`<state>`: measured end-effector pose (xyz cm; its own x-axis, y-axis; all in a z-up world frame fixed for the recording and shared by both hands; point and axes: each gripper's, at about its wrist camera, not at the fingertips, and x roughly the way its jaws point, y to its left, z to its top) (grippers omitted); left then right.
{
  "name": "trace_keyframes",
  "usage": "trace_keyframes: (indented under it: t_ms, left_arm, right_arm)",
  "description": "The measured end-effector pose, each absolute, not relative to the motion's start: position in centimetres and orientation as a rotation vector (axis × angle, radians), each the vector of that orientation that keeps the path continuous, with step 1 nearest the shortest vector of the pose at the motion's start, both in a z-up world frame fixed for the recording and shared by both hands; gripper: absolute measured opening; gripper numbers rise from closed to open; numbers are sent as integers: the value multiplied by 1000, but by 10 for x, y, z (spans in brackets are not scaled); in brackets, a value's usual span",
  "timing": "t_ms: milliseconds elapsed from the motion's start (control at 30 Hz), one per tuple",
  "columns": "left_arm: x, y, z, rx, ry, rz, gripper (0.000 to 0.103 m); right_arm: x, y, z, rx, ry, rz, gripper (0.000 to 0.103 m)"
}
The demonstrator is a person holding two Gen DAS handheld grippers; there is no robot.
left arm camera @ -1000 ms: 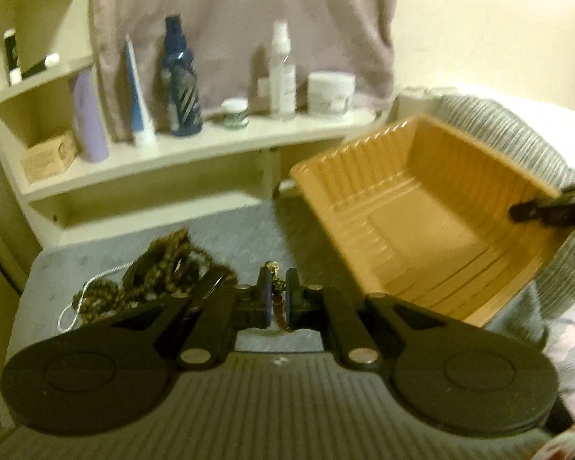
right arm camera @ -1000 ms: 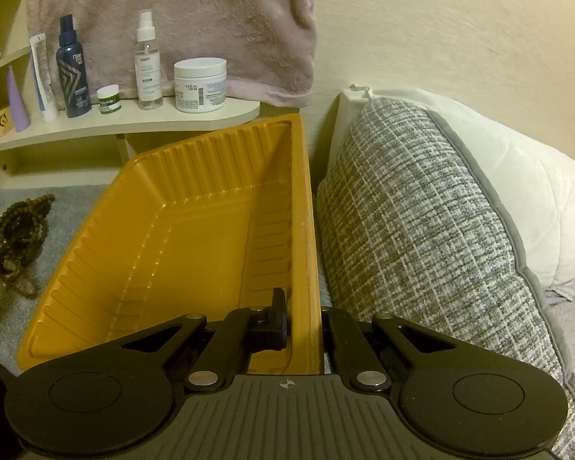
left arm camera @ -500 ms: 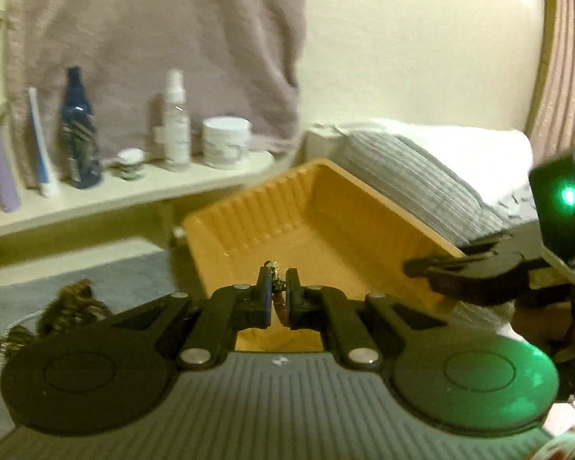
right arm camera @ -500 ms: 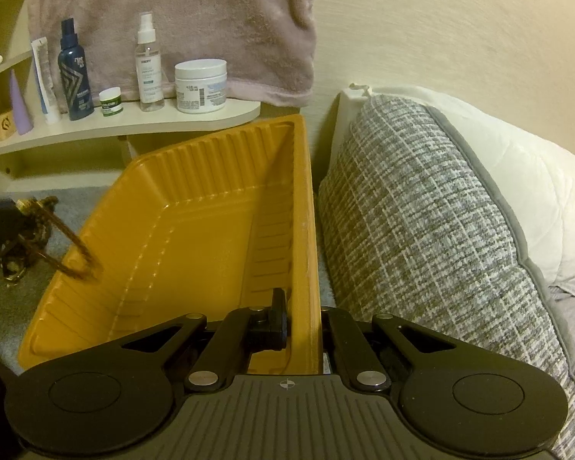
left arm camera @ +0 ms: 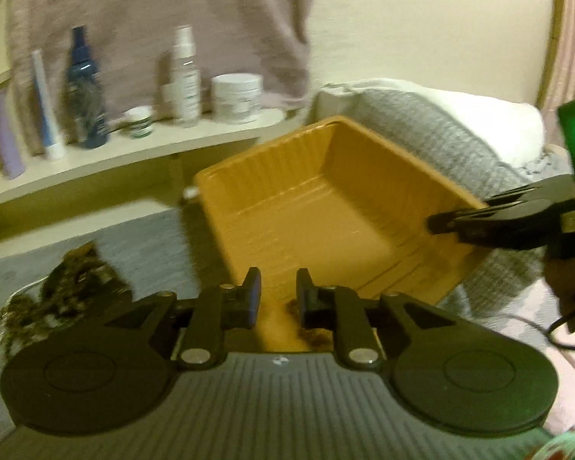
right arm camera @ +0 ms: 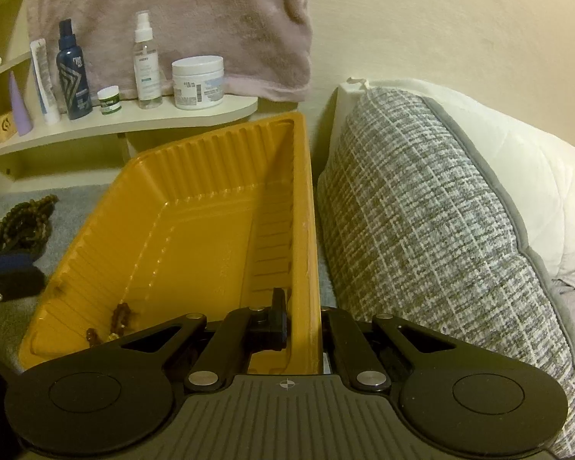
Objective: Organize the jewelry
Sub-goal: 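Carry the bracelet into the orange tray and open the left gripper, then move the left gripper back to the jewelry pile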
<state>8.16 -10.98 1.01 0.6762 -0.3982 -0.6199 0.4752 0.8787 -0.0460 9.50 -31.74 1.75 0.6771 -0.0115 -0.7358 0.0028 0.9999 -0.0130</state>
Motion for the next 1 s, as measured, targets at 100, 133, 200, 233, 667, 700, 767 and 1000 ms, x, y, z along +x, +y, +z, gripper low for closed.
trace_keyframes:
  t_ms: [100, 133, 200, 233, 667, 700, 767, 1000]
  left_arm:
    - [81, -89, 4, 122, 686, -428, 17]
    - [81, -82, 2, 120, 695, -406, 17]
    - [81, -67, -5, 112, 718, -359, 17]
    - [81, -60, -9, 112, 728, -334, 17]
    - [98, -20, -48, 145, 786, -169, 18]
    - [100, -20, -50, 144, 787, -169, 18]
    - [105, -22, -54, 142, 790, -168, 18]
    - [114, -25, -61, 144, 797, -176, 18]
  right_arm:
    - [97, -316, 18, -22, 840, -3, 3]
    - [98, -316, 18, -27, 846, 2, 3]
    - [100, -317, 18, -34, 862, 12, 3]
    - [102, -317, 19, -36, 868, 18, 3]
    - [112, -321, 22, -68, 932, 58, 3]
    - [111, -320, 22, -69, 933, 57, 3]
    - [112, -320, 21, -71, 939, 57, 3]
    - [113, -321, 19, -74, 949, 60, 3]
